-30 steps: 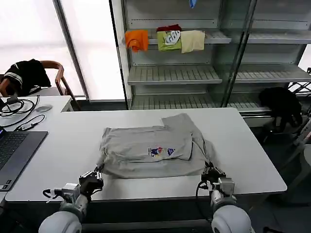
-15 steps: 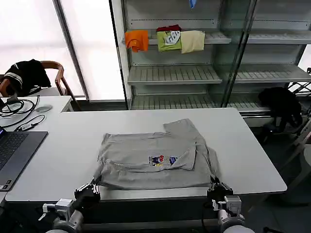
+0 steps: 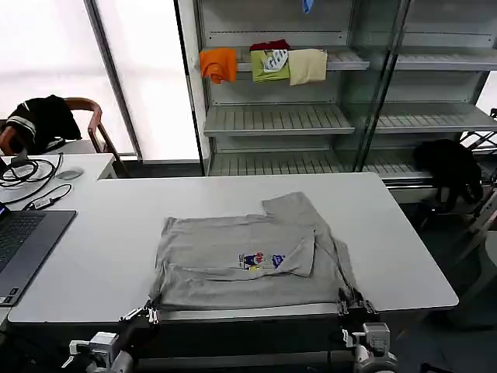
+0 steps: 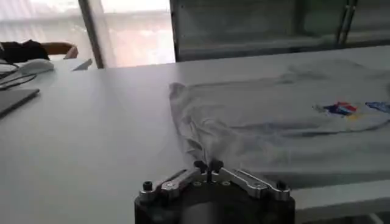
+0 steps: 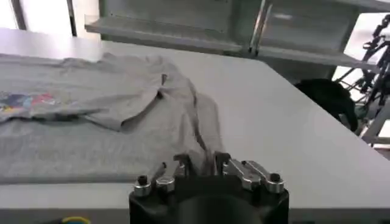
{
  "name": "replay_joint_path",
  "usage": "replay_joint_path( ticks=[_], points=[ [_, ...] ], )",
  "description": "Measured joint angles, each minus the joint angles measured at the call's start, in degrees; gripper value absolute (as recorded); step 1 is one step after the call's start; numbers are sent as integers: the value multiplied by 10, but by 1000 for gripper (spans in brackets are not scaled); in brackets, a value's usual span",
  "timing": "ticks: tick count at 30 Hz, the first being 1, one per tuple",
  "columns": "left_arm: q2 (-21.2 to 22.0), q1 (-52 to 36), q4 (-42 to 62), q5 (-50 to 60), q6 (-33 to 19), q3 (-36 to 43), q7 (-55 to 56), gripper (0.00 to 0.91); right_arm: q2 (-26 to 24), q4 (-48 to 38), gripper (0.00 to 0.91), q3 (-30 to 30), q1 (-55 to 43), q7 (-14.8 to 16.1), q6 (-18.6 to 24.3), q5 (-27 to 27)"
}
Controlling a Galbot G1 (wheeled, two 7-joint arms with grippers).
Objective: Fold and organize the clothes.
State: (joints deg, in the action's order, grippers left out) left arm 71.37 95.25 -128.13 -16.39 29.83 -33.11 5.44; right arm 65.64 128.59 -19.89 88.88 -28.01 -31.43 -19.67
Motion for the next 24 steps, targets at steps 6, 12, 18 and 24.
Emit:
replay_joint_path(
  ticks=[6, 12, 18, 24],
  points=[
    [6, 12, -22, 0, 4, 0, 0, 907, 4, 25, 907, -11, 0, 1, -2, -9],
    [1, 1, -66, -11, 16, -11, 5, 907, 11, 40, 907, -36, -27, 12, -8, -26],
    [-20, -36, -84, -34, 23, -36, 3, 907, 13, 27, 907, -58, -102, 29, -13, -52],
    [-64, -104, -66, -64, 27, -44, -10, 907, 4, -37, 907, -54, -220, 37, -15, -77]
  ],
)
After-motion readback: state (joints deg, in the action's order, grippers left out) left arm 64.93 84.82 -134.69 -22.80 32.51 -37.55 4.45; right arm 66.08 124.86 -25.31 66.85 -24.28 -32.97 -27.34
